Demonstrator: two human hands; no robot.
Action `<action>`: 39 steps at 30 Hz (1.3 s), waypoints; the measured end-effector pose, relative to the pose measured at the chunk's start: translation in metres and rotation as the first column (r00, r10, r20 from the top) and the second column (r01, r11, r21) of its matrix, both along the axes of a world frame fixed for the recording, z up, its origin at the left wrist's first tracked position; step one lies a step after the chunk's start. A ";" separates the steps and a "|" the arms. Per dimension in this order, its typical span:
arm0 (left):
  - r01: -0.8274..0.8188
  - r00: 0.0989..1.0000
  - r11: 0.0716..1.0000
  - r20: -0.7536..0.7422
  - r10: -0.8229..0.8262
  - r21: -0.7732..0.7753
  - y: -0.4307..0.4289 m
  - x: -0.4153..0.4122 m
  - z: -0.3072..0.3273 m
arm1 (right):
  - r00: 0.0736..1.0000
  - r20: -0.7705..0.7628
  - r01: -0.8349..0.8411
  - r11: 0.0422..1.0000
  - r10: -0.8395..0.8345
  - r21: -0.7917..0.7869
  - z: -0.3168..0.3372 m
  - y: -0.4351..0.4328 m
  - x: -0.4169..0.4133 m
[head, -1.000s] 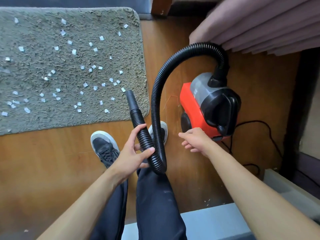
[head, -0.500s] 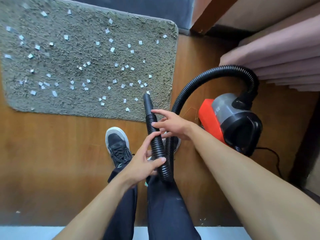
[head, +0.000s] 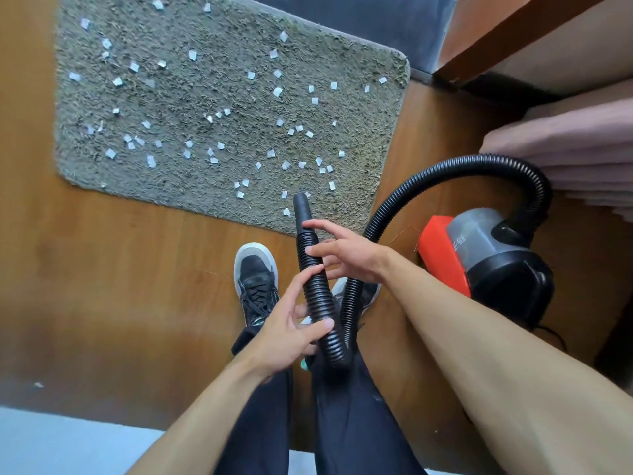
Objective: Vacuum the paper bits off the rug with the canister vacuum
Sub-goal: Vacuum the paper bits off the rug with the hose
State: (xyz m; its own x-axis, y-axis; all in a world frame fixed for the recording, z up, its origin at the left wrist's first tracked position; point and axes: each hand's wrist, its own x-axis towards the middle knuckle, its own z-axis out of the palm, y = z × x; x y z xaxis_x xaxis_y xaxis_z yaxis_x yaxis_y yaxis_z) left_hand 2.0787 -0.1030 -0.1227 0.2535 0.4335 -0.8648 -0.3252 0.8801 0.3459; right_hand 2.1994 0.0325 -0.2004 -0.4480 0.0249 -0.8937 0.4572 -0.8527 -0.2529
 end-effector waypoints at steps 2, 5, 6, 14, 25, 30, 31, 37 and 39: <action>0.002 1.000 1.000 0.016 -0.002 -0.009 0.000 -0.007 -0.002 | 1.000 0.002 0.019 1.000 -0.019 0.000 -0.003 -0.005 -0.007; -0.002 0.999 1.000 0.044 0.003 -0.020 0.000 -0.016 -0.007 | 1.000 0.005 0.031 1.000 -0.031 0.001 -0.007 -0.011 -0.016; 0.001 0.999 1.000 0.053 0.000 -0.020 -0.001 -0.019 -0.008 | 0.999 0.011 0.031 1.000 -0.031 0.001 -0.008 -0.013 -0.019; -0.073 0.993 0.993 0.084 0.081 -0.089 -0.017 -0.028 -0.020 | 0.996 0.091 -0.012 0.999 0.009 0.032 -0.020 -0.026 -0.033; -0.171 0.983 0.972 0.034 0.179 -0.161 -0.021 -0.034 -0.022 | 0.983 0.167 -0.079 0.996 0.070 0.048 -0.029 -0.031 -0.057; -0.189 0.981 0.971 0.011 0.193 -0.148 -0.016 -0.040 -0.024 | 0.987 0.155 -0.053 0.992 0.035 0.114 -0.029 -0.028 -0.067; -0.188 0.982 0.972 -0.001 0.190 -0.140 -0.015 -0.041 -0.024 | 0.988 0.150 -0.050 0.991 0.031 0.124 -0.029 -0.026 -0.068; -0.139 0.989 0.986 -0.055 0.135 -0.097 -0.005 -0.044 -0.029 | 0.987 0.162 -0.016 0.990 -0.007 0.138 -0.028 -0.016 -0.072; -0.119 0.992 0.989 -0.047 0.115 -0.088 -0.002 -0.044 -0.030 | 0.985 0.173 0.002 0.989 -0.027 0.146 -0.027 -0.014 -0.069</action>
